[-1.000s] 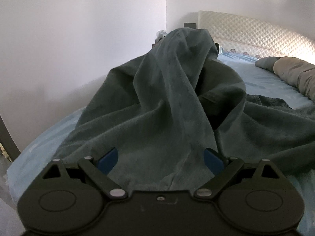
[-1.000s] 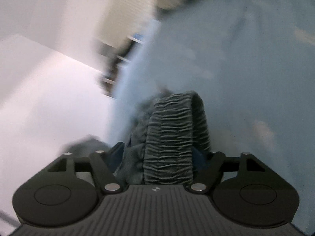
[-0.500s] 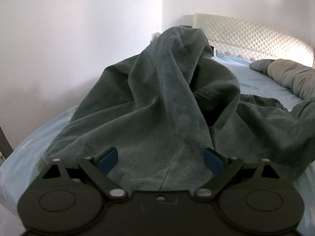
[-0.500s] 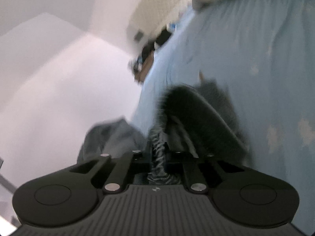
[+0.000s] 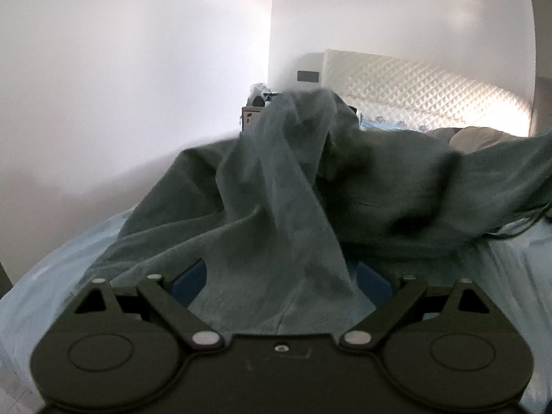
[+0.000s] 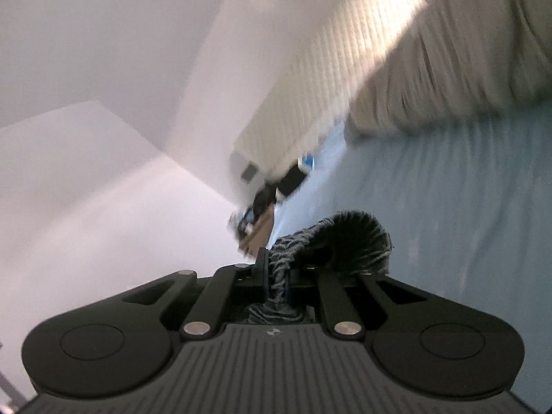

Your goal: Fold clothes

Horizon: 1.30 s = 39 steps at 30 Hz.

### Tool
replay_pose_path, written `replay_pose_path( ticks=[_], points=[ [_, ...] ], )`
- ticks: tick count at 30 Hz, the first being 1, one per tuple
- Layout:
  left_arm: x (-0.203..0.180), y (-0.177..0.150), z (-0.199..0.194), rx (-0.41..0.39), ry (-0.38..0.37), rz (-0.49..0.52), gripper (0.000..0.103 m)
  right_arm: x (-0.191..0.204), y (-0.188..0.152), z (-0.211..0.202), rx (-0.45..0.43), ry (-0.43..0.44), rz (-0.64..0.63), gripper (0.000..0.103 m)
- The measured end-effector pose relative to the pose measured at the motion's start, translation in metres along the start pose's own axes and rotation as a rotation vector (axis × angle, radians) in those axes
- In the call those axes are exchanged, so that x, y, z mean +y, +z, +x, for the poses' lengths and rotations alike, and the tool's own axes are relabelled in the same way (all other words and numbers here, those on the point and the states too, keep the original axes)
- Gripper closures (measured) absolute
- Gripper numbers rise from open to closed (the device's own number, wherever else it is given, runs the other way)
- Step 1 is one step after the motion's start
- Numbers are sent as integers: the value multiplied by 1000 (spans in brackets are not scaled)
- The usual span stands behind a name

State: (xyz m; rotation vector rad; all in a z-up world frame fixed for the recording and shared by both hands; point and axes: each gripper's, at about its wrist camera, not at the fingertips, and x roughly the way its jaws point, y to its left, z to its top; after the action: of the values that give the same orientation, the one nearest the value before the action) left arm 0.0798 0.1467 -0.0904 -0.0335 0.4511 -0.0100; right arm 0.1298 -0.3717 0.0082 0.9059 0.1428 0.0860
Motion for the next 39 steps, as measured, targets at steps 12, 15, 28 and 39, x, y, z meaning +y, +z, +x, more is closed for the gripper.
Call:
replay_pose_path(
  ticks=[12, 15, 28, 39],
  points=[
    [-2, -5, 12, 32, 24, 38, 10, -101, 52, -7, -25, -345, -138, 94],
    [-2, -5, 14, 43, 31, 49, 10, -131, 29, -16, 27, -390, -104, 94],
    [-22, -4, 16, 75, -69, 97, 16, -128, 23, -56, 150, -384, -162, 68],
    [-54, -7, 67, 194, -60, 140, 41, -134, 24, -63, 139, -477, -236, 48]
  ],
)
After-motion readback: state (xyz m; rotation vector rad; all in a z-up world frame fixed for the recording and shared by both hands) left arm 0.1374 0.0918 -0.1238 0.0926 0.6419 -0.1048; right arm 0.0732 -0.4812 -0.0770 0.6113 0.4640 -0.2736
